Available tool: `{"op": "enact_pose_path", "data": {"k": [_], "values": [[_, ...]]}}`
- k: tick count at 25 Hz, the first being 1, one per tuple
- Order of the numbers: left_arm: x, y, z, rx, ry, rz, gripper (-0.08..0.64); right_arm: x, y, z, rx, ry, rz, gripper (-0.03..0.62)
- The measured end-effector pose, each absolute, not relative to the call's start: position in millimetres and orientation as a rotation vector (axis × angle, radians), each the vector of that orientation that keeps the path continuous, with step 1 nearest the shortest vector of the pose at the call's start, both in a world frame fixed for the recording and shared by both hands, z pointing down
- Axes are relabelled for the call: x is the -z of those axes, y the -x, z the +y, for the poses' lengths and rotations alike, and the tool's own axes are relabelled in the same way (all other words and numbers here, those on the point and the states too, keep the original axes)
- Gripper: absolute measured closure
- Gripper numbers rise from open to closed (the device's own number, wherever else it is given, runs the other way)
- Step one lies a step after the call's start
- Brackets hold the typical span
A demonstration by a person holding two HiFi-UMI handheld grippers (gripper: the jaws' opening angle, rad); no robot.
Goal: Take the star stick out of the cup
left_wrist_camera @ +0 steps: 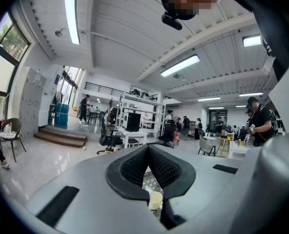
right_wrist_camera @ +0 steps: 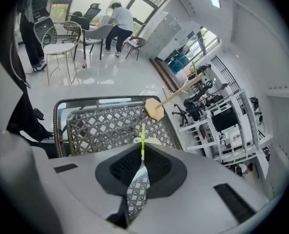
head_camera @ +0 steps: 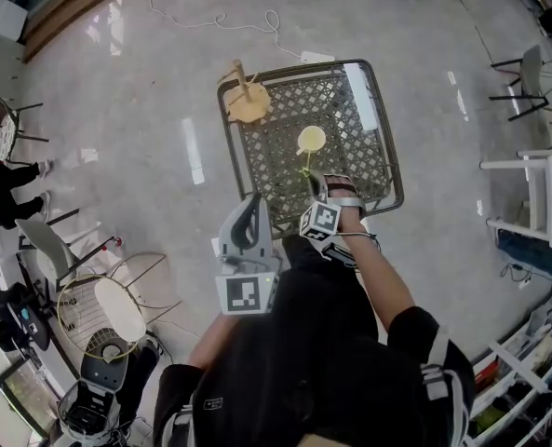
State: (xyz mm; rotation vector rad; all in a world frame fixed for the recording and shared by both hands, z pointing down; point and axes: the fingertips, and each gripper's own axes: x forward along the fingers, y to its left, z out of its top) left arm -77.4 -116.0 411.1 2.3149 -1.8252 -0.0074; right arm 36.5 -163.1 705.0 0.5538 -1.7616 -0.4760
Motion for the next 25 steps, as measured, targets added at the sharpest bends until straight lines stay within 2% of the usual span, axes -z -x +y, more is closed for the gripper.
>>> {"op": "enact_pose_path", "data": {"k": [14, 25], "values": [[-386.6, 88.8, -27.7, 0.078, -2.424, -1.784, 0.545, -639.3, -34.3, -91.8, 0.427, -0.819, -1.827, 0.572], [-379.8, 92.9, 68.3, 0.094, -2.487, -1.72, 0.545, -585.3, -40.9, 5.6, 0.241, -1.093, -1.954, 0.572]]}}
